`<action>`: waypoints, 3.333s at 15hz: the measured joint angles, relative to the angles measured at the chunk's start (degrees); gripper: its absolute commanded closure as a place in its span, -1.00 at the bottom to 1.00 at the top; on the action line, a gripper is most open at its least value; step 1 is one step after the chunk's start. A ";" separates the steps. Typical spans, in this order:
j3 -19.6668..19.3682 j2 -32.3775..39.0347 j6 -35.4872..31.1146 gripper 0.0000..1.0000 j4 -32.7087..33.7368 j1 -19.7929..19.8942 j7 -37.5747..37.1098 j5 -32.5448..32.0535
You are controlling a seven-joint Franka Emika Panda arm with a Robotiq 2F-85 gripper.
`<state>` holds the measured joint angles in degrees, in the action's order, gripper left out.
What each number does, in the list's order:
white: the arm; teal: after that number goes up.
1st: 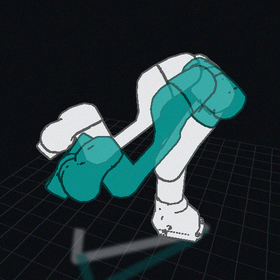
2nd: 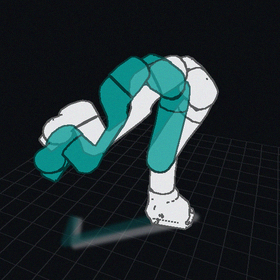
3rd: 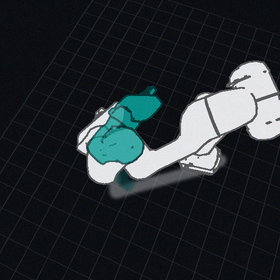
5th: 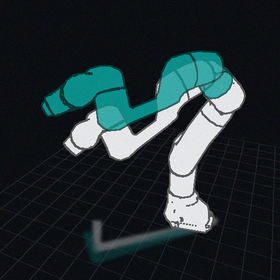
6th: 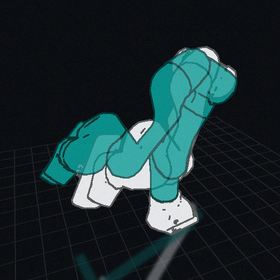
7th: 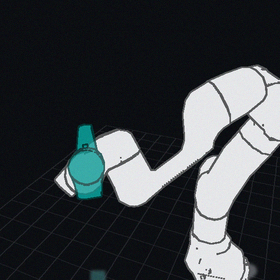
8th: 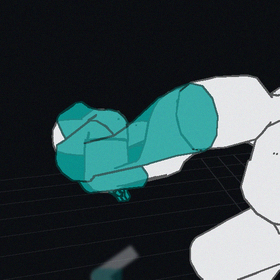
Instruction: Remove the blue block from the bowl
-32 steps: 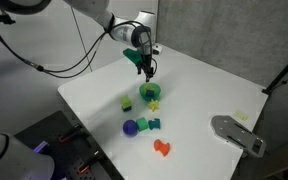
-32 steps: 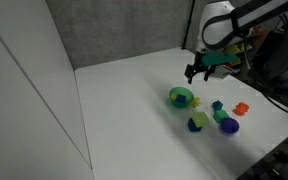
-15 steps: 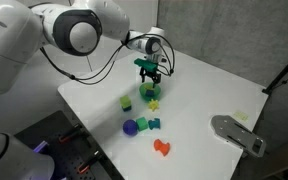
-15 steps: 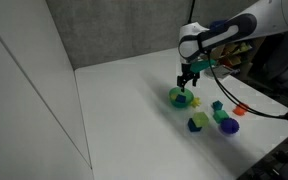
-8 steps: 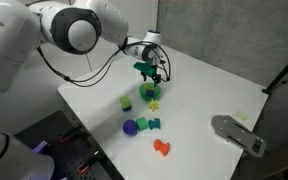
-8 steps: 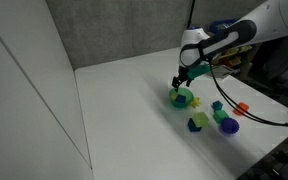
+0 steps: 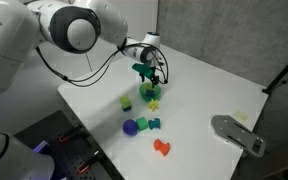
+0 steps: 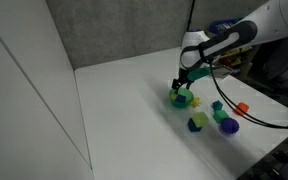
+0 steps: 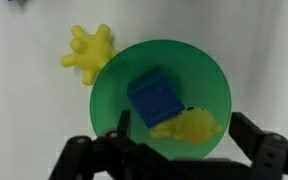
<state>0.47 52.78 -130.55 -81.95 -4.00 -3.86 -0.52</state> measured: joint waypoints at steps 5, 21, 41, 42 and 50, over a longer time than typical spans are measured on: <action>0.93 1.28 -2.99 -1.00 0.02 0.81 5.73 0.00; 5.72 5.46 -11.31 -1.00 0.80 4.52 23.82 -2.40; 4.73 8.36 -17.46 0.70 2.24 2.53 23.97 -6.88; 4.73 8.30 -17.46 0.72 2.40 2.58 23.95 -6.88; 4.30 7.47 -17.48 0.92 2.25 3.04 23.46 -6.88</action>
<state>4.77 60.24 -148.03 -79.70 -0.97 19.60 -7.40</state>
